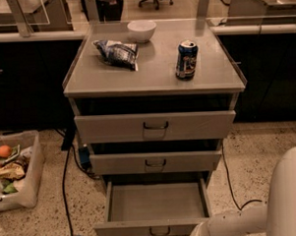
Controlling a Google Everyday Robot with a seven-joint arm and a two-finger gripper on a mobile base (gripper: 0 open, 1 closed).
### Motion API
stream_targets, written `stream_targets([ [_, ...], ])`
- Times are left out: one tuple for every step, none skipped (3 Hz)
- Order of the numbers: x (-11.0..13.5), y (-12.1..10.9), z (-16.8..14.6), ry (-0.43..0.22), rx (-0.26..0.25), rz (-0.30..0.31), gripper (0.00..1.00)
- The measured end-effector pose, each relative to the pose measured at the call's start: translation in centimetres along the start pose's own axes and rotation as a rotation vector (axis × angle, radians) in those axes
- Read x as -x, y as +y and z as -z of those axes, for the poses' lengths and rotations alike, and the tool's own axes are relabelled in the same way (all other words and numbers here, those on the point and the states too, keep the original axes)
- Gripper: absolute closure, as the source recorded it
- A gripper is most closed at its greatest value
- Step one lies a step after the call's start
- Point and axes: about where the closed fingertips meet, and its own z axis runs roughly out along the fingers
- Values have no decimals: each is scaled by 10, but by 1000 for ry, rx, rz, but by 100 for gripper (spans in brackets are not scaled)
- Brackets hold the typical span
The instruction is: Close bottom drawer
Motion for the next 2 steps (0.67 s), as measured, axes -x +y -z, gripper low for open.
stream_targets([
  [0,-13,-35,-15,10,-42,100],
  [-5,-21,-78,-26,29,-100,100],
])
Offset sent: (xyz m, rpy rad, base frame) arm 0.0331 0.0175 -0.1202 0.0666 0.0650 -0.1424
